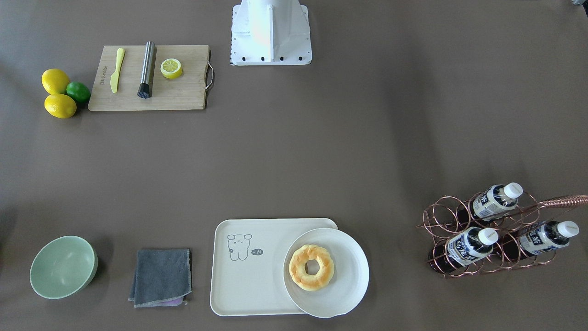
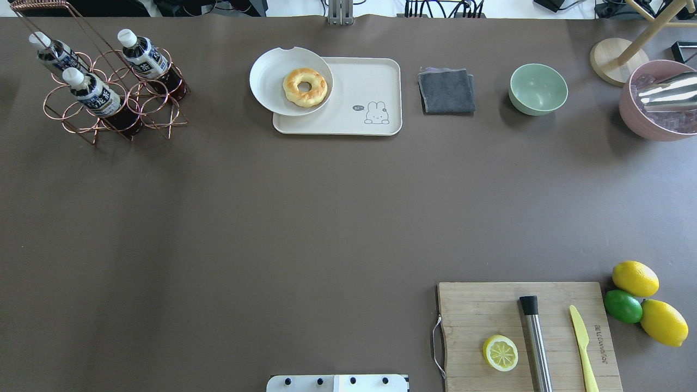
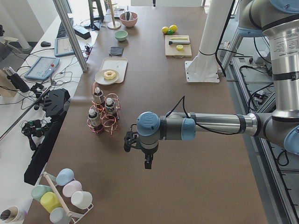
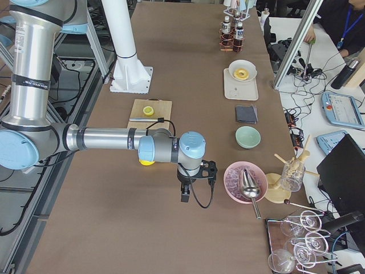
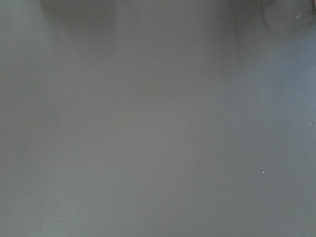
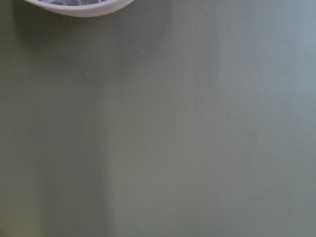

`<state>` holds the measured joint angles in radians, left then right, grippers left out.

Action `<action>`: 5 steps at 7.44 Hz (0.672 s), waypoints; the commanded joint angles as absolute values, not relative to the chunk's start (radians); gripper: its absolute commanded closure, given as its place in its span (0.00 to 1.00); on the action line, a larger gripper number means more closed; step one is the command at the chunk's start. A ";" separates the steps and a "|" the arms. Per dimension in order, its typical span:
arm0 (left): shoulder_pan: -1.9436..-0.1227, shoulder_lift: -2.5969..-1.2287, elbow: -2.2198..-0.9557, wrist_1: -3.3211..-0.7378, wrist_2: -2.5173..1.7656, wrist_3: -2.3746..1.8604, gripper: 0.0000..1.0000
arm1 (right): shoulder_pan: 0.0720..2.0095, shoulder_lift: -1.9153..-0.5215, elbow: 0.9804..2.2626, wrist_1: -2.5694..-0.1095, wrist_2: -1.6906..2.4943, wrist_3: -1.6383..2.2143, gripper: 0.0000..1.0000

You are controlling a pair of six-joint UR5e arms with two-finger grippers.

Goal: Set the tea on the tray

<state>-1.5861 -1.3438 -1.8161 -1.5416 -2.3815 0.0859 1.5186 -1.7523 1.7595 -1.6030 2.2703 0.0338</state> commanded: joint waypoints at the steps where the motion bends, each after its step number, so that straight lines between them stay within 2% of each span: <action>1: -1.586 -1.342 -1.819 -1.542 -2.381 0.086 0.01 | 1.519 -1.752 1.759 -1.603 2.270 0.034 0.00; 5: -1.586 -1.344 -1.841 -1.543 -2.382 0.086 0.01 | 1.519 -1.753 1.761 -1.603 2.270 0.032 0.00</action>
